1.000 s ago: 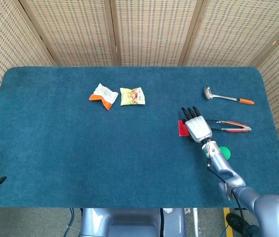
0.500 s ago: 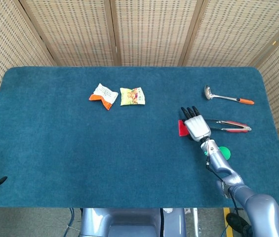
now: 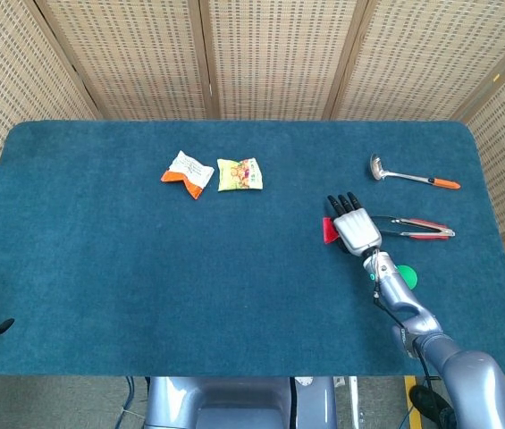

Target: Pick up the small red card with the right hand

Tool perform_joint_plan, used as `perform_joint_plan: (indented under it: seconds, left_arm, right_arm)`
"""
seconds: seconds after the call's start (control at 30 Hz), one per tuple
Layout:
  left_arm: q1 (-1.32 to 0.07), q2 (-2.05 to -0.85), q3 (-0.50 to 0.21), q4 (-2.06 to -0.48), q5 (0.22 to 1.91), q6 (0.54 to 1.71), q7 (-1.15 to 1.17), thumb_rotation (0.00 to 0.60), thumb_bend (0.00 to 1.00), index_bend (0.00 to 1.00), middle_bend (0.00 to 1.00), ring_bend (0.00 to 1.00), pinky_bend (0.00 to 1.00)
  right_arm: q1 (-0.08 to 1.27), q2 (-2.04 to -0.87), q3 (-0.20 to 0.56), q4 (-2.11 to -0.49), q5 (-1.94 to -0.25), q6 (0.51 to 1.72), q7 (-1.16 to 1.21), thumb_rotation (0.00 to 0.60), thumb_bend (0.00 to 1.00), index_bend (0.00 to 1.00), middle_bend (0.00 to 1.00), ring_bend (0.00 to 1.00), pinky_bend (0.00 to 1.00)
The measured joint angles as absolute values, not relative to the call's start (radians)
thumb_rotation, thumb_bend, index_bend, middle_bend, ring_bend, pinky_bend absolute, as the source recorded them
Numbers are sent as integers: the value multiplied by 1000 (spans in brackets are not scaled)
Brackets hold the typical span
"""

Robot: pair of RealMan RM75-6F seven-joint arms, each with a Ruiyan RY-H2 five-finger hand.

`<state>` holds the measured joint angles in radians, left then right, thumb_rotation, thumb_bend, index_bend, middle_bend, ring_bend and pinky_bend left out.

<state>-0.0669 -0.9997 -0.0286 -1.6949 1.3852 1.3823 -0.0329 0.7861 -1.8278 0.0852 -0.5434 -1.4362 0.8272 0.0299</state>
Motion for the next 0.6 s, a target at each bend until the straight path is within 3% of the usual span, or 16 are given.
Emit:
perform_joint_plan:
  seconds: [0.13,0.6]
  left_arm:
    - [-67,-999,-28,-1696,1385,1383,-33,600,0,0,0,0,0]
    - [-72,-1000,-27,-1697,1382,1371,-28,600,0,0,0,0,0]
  right_arm:
    - [786,-1834,82,-532,-1440,823,37,600,542,605,57,0,0]
    - [804,-1841,98,-504,-1447,846,86,600,543,676,109,0,0]
